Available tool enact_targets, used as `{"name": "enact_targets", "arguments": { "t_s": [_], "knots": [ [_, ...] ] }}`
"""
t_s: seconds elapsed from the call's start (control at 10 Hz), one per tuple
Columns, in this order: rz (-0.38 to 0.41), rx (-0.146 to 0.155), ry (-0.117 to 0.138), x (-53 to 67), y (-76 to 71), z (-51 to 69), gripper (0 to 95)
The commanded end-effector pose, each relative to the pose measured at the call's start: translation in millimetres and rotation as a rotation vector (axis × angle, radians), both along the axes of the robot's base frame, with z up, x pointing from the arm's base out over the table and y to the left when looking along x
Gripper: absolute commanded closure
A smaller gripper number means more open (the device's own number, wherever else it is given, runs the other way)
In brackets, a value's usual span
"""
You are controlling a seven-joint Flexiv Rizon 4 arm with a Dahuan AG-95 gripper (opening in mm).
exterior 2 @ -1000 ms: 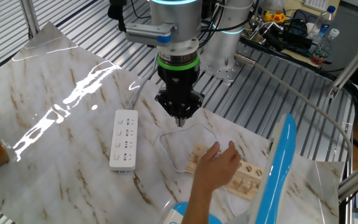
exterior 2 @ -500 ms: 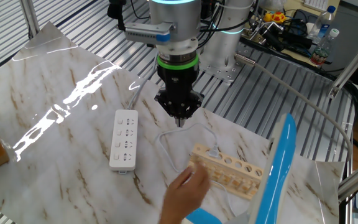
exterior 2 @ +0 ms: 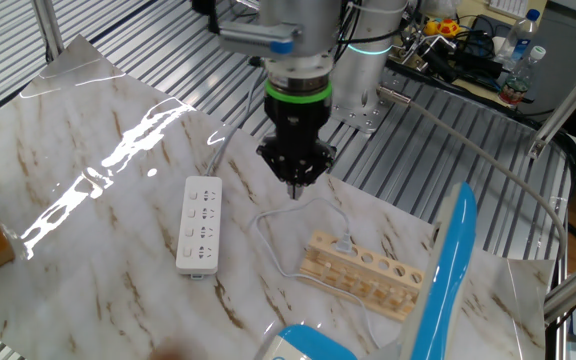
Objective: Plug in the power cord of the desk lamp, turn on the socket, and light up the desk lamp
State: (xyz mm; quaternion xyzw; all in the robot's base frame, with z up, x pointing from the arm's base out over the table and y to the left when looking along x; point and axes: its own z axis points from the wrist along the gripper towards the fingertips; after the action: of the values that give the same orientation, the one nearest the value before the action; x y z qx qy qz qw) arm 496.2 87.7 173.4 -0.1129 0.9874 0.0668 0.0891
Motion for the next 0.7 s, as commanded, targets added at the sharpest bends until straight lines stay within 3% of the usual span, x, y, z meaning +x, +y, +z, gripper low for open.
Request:
{"name": "enact_targets", "arguments": {
  "t_s": [0.1,0.2,0.3,0.7],
  "knots": [
    [-0.127,-0.176,0.140,1.9,7.1,-0.7,95.0],
    [-0.121,-0.127,0.136,-0.1,10.4,-1.7,95.0],
    [-0.117,-0.130,0.130,-0.7,15.8,1.0,95.0],
    [-0.073,-0.128,0.152,-1.2,23.6,-2.2,95.0]
  ]
}}
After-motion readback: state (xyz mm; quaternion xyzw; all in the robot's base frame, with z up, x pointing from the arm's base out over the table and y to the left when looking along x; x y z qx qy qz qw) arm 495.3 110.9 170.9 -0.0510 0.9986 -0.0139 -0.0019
